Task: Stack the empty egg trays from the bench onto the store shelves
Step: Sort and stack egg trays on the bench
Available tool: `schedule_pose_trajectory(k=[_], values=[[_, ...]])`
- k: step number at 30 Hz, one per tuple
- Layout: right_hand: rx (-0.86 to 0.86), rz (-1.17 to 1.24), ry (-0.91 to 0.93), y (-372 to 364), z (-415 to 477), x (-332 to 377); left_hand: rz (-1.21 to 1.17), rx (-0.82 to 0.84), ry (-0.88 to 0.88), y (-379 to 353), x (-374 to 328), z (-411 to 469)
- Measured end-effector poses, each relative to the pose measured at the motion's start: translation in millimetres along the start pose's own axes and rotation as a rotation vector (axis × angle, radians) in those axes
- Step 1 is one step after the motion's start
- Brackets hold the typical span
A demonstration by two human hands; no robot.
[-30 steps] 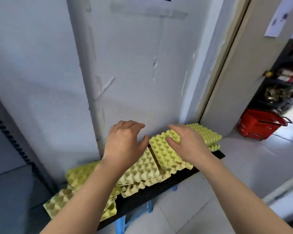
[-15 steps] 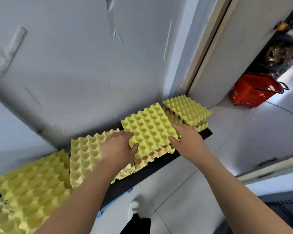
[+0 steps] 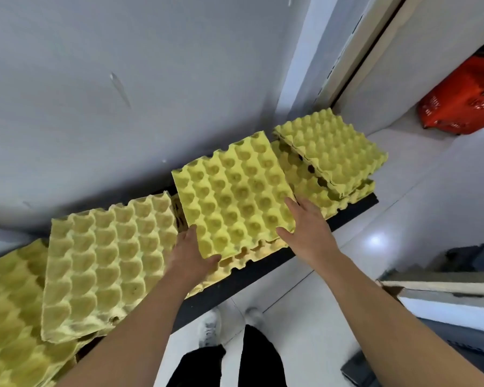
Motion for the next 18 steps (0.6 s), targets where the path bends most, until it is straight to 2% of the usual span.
schedule_pose_trajectory(k=[4, 9, 18], values=[[0.066, -0.007, -0.015, -34, 36, -31, -0.138, 0.051, 0.148, -39, 13, 36], [0.106, 0.039, -0.007, -67, 58, -56, -0.28, 0.035, 0.23, -72, 18, 59], [0.051, 0.177, 0.027, -61, 62, -59, -0.432, -0.151, 0.236, -60, 13, 49]])
Point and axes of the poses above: each hand's wrist, its own z-axis towards the middle knuckle, its own y-axis out of the back of the hand, x = y × z, the point moved 6 cm from there along z, towards the middle knuckle, and after that the axes turned 8 degrees about y, right-handed, at the moved point
